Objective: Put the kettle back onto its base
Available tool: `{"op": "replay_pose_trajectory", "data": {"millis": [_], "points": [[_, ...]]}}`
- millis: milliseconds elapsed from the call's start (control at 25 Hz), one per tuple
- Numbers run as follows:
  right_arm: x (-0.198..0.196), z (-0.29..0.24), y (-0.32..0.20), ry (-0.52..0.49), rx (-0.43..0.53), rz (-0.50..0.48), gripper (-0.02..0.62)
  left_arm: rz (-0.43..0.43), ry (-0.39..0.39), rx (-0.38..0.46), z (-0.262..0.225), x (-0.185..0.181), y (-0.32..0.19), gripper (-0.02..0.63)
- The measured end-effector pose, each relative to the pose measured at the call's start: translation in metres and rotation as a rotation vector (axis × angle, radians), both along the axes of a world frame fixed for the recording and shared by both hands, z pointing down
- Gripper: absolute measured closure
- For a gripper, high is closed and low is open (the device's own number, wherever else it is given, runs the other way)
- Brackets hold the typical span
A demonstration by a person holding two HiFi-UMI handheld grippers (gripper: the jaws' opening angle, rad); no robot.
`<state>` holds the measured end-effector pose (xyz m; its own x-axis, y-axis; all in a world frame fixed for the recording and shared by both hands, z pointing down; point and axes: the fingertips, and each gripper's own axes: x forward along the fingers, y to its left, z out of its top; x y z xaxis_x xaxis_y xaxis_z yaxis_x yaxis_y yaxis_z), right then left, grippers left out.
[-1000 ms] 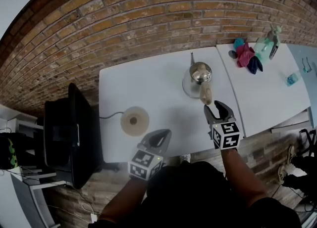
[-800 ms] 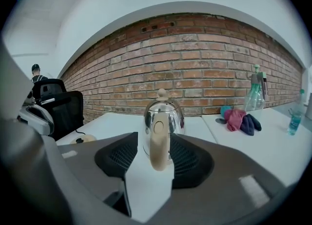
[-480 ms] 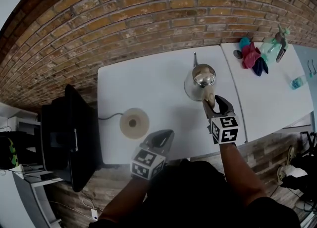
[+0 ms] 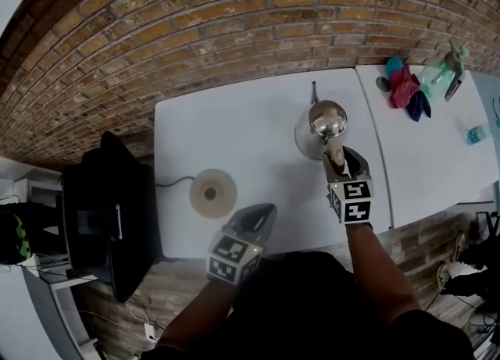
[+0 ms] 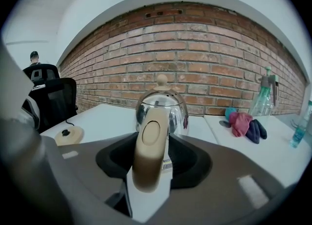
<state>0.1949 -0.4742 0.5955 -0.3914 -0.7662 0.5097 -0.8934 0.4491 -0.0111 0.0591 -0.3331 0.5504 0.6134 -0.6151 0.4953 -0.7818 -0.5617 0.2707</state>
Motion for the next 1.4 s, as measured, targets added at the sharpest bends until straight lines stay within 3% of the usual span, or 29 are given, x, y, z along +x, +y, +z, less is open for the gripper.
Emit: {"op": "replay_pose_trajectory", "data": {"millis": [760, 1400], "points": [[0.007, 0.004, -0.009, -0.011, -0.003, 0.04, 0.432, -0.05, -0.005, 0.006, -0.003, -0.023, 0.005, 0.606], [0.01, -0.05, -0.007, -0.106, 0.148, 0.086, 0.445, -0.081, 0.004, 0.048, -0.016, -0.044, 0.019, 0.606]]}}
